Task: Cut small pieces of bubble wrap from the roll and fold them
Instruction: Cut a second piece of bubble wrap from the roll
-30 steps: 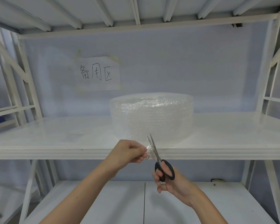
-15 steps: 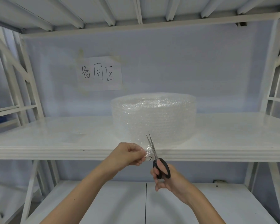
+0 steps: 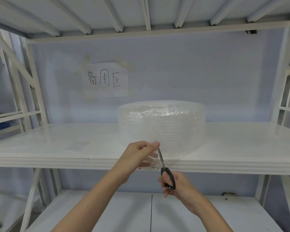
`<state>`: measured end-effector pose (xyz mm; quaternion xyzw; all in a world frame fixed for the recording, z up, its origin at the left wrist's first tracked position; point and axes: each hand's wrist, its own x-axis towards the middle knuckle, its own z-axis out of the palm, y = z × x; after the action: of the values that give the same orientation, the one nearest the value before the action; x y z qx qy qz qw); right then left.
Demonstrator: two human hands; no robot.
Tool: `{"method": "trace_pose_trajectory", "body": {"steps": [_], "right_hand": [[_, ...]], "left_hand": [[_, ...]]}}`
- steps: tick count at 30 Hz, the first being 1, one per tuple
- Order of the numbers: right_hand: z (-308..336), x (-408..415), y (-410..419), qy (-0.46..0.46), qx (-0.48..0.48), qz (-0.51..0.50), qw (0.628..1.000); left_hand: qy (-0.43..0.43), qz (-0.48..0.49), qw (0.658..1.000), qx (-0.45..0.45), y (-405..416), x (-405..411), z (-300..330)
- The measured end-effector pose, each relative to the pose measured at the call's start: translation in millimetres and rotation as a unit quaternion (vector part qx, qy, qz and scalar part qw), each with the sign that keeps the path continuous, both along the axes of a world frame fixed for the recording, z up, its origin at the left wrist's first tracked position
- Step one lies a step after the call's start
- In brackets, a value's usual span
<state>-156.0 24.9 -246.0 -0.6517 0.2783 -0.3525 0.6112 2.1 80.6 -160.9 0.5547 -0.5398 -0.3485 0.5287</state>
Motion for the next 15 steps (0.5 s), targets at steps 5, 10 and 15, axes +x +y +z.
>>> {"method": "trace_pose_trajectory", "body": {"steps": [5, 10, 15], "right_hand": [[2, -1, 0, 0.026, -0.014, -0.017, 0.999], [4, -2, 0, 0.046, -0.04, -0.03, 0.998], [4, -2, 2, 0.017, -0.02, -0.025, 0.999]], "left_hand": [[-0.046, 0.043, 0.998, -0.025, 3, -9, 4], [-0.212, 0.144, 0.965, -0.058, -3, -13, 2], [-0.009, 0.035, 0.998, -0.046, -11, 1, -8]]}}
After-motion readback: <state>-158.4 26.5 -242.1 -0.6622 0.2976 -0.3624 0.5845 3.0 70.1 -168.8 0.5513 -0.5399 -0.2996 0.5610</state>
